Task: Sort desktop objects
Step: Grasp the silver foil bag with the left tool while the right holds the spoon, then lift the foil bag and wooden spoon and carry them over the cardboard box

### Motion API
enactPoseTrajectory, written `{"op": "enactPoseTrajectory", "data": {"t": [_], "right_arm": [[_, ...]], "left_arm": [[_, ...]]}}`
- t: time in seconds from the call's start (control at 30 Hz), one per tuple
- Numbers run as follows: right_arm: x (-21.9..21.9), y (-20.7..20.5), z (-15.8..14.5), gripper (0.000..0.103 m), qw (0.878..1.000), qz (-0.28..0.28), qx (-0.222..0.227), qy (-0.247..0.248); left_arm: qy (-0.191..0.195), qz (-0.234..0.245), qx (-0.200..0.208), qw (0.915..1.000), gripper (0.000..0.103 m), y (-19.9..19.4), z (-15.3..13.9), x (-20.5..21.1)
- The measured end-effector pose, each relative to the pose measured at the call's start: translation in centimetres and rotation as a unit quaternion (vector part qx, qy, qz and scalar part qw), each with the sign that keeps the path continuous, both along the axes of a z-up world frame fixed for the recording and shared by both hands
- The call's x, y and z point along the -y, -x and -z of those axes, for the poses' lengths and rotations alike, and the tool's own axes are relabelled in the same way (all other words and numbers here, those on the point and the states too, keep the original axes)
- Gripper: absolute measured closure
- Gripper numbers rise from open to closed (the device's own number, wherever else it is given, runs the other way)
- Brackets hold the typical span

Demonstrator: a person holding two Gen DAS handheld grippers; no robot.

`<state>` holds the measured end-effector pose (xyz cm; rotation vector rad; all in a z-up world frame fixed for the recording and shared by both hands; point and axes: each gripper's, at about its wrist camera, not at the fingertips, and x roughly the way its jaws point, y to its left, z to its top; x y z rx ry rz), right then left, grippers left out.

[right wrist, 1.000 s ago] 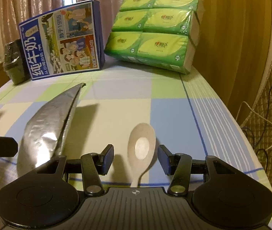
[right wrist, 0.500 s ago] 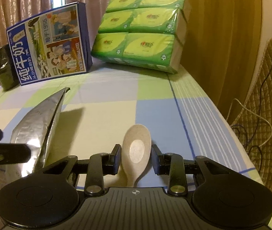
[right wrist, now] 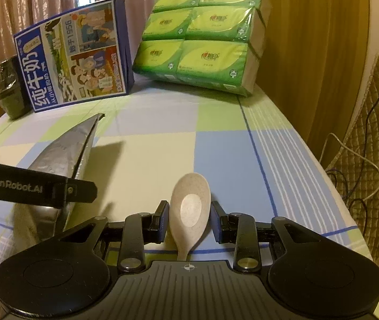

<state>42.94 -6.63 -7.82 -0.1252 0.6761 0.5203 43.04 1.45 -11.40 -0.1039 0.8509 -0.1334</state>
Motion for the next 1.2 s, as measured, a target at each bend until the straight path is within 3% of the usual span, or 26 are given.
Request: {"op": "enactPoseTrajectory", "data": {"t": [0.2, 0.43, 0.53, 0.57, 0.67, 0.83, 0.87, 0.97, 1.1, 1.2], "right_arm": [[0.3, 1.0, -0.3, 0.073, 1.0, -0.005, -0.016, -0.002], [1.3, 4.0, -1.5, 0.073, 0.998, -0.012, -0.059, -0.008], [1.5, 6.3, -2.3, 0.073, 0.997, -0.029, -0.074, -0.003], [1.5, 7.0, -2.6, 0.073, 0.996, -0.033, -0.077, -0.002], [1.8, 9.2, -3.6, 0.073, 0.995, -0.04, -0.089, 0.0], [2.3, 10.9, -4.4, 0.073, 0.995, -0.037, -0.093, 0.001], [2.3, 11.0, -4.5, 0.073, 0.995, -0.035, -0.094, -0.001], [2.1, 11.1, -4.4, 0.073, 0.994, -0.034, -0.103, -0.003], [1.3, 10.9, -4.0, 0.073, 0.994, -0.042, -0.105, 0.003], [1.0, 10.8, -3.8, 0.073, 0.993, -0.046, -0.105, 0.009]], "left_arm": [[-0.008, 0.027, -0.012, 0.9995, 0.044, 1.0, -0.4, 0.6], [-0.014, 0.047, -0.029, 0.9984, 0.052, 6.1, -1.2, -0.2], [-0.02, 0.055, -0.031, 0.9978, 0.059, 9.4, -2.0, -0.5], [-0.022, 0.055, -0.032, 0.9977, 0.069, 10.7, -2.3, -0.5], [-0.025, 0.063, -0.033, 0.9972, 0.072, 14.2, -3.1, -0.5], [-0.008, 0.056, -0.029, 0.998, 0.071, 17.5, -3.9, -1.3], [-0.009, 0.053, -0.025, 0.9982, 0.065, 17.7, -4.1, -1.4], [-0.029, 0.056, -0.012, 0.9979, 0.024, 17.6, -4.7, -1.2], [-0.055, 0.073, -0.033, 0.9953, 0.022, 15.8, -4.7, -0.5], [-0.062, 0.096, -0.081, 0.9901, 0.022, 14.2, -4.0, -0.1]]}}
